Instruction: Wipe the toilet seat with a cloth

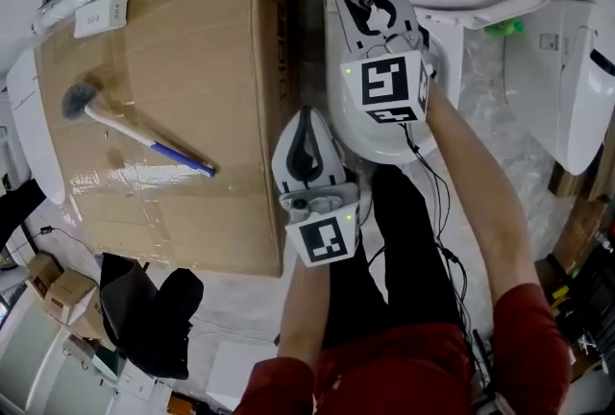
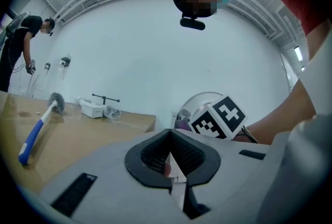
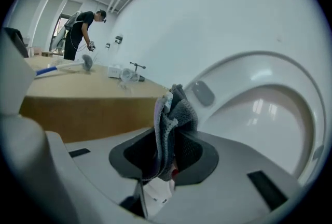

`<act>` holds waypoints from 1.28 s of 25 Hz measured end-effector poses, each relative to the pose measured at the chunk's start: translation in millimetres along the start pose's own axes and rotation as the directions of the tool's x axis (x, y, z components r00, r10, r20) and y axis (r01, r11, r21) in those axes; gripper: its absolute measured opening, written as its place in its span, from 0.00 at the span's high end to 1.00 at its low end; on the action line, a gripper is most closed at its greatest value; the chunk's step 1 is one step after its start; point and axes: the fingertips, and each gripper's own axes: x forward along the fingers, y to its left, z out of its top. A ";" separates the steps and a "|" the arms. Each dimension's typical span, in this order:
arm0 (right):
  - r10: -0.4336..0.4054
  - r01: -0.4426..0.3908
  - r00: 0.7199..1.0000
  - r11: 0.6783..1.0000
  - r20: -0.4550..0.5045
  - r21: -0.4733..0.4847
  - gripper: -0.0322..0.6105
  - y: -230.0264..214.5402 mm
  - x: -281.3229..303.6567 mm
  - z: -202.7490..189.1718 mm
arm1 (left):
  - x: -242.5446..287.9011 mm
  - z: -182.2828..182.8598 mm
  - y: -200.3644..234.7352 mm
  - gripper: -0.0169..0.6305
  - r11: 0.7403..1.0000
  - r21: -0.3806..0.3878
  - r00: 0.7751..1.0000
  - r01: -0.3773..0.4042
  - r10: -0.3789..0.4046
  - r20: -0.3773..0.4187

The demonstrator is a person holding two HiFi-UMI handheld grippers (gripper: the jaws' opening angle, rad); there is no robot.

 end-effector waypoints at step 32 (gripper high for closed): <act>-0.297 0.269 0.954 0.910 0.044 0.316 0.80 -256.6 -164.4 -5.9 | 39.5 48.9 -153.4 0.95 0.971 0.114 0.977 0.209 -0.211 0.013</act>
